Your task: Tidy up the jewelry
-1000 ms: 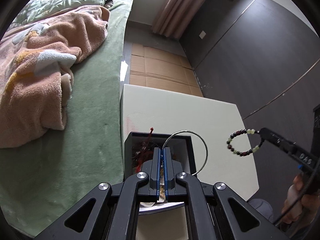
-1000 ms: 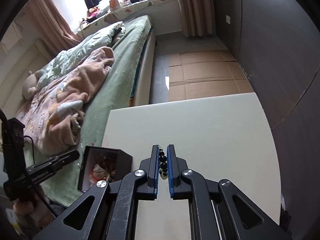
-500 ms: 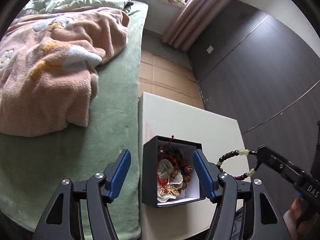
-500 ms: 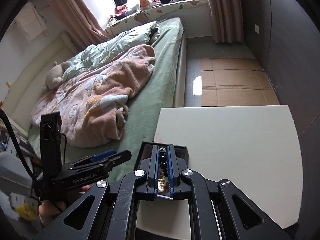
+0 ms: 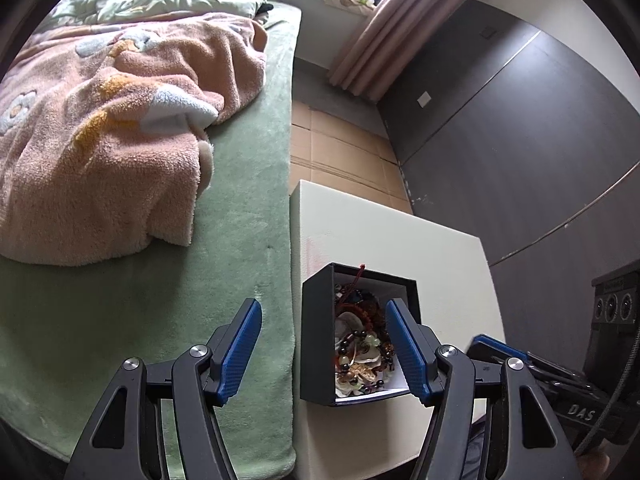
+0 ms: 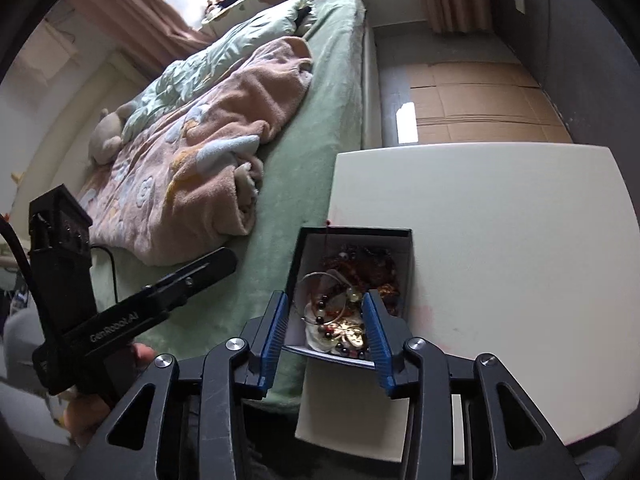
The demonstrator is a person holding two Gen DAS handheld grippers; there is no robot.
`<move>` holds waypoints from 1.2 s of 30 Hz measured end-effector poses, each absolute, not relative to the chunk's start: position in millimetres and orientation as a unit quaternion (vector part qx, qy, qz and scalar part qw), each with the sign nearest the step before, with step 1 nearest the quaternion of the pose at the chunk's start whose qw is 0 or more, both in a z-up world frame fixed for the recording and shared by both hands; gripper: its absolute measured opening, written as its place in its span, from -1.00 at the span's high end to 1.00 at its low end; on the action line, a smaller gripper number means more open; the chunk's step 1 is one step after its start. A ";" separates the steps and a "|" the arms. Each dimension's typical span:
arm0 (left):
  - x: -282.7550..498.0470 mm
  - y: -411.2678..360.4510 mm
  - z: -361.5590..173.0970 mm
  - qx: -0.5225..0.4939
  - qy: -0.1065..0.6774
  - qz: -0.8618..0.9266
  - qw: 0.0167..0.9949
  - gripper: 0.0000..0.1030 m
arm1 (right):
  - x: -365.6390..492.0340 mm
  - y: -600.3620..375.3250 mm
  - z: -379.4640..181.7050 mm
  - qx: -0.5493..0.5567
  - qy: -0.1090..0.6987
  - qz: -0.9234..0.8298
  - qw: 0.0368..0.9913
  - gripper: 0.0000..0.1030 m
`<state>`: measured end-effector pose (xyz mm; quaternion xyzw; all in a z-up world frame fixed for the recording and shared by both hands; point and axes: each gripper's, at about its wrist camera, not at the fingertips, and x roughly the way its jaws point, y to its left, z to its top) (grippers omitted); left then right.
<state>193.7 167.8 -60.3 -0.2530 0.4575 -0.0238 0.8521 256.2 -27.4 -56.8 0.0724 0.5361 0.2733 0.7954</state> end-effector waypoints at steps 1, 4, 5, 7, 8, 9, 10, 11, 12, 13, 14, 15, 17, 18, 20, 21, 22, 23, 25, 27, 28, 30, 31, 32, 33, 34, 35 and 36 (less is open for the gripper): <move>192.4 166.2 -60.3 -0.255 0.458 -0.026 0.851 -0.27 | 254.2 -34.1 -57.6 0.082 0.537 0.273 0.794 0.22; 188.2 160.3 -55.3 -0.262 0.453 -0.039 0.851 -0.28 | 244.5 -59.1 -54.5 0.109 0.526 0.265 0.801 0.19; 186.0 156.7 -51.4 -0.255 0.449 -0.036 0.856 -0.33 | 240.5 -68.2 -52.5 0.116 0.520 0.259 0.806 0.06; 181.8 148.6 -43.6 -0.234 0.442 -0.027 0.865 -0.57 | 233.3 -84.5 -48.0 0.127 0.506 0.246 0.817 -0.20; 179.3 144.1 -40.0 -0.227 0.437 -0.030 0.870 -0.71 | 229.6 -92.1 -45.7 0.131 0.500 0.241 0.822 -0.25; 176.1 138.7 -36.0 -0.220 0.433 -0.035 0.873 -0.78 | 226.2 -99.2 -44.2 0.136 0.496 0.240 0.823 -0.25; 173.5 133.6 -33.0 -0.213 0.432 -0.036 0.876 -0.79 | 224.1 -104.7 -43.0 0.142 0.494 0.239 0.824 -0.25; 172.0 129.4 -31.3 -0.207 0.433 -0.036 0.877 -0.80 | 221.4 -110.5 -42.8 0.149 0.492 0.237 0.824 -0.26; 169.6 125.5 -29.1 -0.201 0.434 -0.037 0.878 -0.80 | 218.8 -115.6 -42.7 0.151 0.491 0.231 0.826 -0.28; 165.7 120.2 -26.5 -0.194 0.435 -0.038 0.879 -0.81 | 216.3 -119.6 -42.6 0.151 0.489 0.225 0.829 -0.31; 163.0 116.1 -23.7 -0.188 0.435 -0.038 0.880 -0.81 | 214.3 -122.6 -42.6 0.150 0.488 0.219 0.832 -0.35; 159.3 112.3 -20.7 -0.184 0.434 -0.039 0.881 -0.81 | 211.5 -126.1 -42.5 0.150 0.487 0.215 0.833 -0.38; 149.3 103.7 -13.5 -0.175 0.430 -0.040 0.885 -0.81 | 204.0 -132.6 -40.8 0.162 0.481 0.223 0.832 -0.38; 143.6 98.3 -8.9 -0.168 0.426 -0.041 0.888 -0.83 | 199.4 -135.1 -39.8 0.166 0.477 0.225 0.834 -0.38; 133.6 88.0 -0.3 -0.152 0.419 -0.043 0.894 -0.90 | 192.4 -138.2 -38.5 0.157 0.472 0.215 0.841 -0.41; 128.6 83.9 4.0 -0.145 0.415 -0.044 0.897 -0.93 | 189.0 -139.8 -38.3 0.152 0.471 0.209 0.843 -0.49; 123.3 79.5 8.6 -0.138 0.411 -0.043 0.900 -0.93 | 185.9 -141.1 -38.5 0.149 0.470 0.207 0.845 -0.57; 117.7 75.2 12.7 -0.132 0.407 -0.042 0.903 -0.94 | 182.2 -143.3 -37.4 0.148 0.466 0.204 0.848 -0.71; 108.5 67.4 19.6 -0.124 0.401 -0.047 0.906 -0.95 | 173.4 -148.5 -33.7 0.145 0.455 0.197 0.856 -0.77; 97.9 57.4 27.1 -0.106 0.392 -0.049 0.913 -0.97 | 163.0 -155.0 -29.4 0.145 0.447 0.191 0.862 -0.79; 91.8 51.6 31.2 -0.094 0.386 -0.046 0.916 -0.97 | 158.0 -157.4 -27.3 0.143 0.443 0.189 0.865 -0.82; 79.2 40.9 38.4 -0.081 0.381 -0.048 0.920 -0.98 | 147.1 -162.3 -20.5 0.132 0.429 0.185 0.874 -1.00; 73.1 36.2 42.5 -0.074 0.377 -0.049 0.922 -0.98 | 141.2 -165.0 -17.3 0.127 0.422 0.183 0.879 -1.00; 68.2 32.5 45.9 -0.069 0.373 -0.051 0.924 -0.98 | 135.6 -167.4 -13.9 0.120 0.416 0.182 0.883 -1.00; 63.4 29.1 49.7 -0.063 0.368 -0.051 0.926 -0.99 | 130.9 -170.0 -10.6 0.115 0.410 0.181 0.886 -1.00; 58.3 25.5 53.7 -0.058 0.364 -0.050 0.928 -0.99 | 126.5 -173.6 -8.1 0.113 0.405 0.180 0.889 -1.00; 53.5 23.0 57.2 -0.056 0.360 -0.049 0.930 -0.99 | 122.2 -177.2 -6.1 0.112 0.402 0.179 0.891 -1.00; 48.8 21.2 60.5 -0.055 0.357 -0.049 0.931 -0.99 | 117.8 -180.6 -4.1 0.110 0.400 0.179 0.892 -1.00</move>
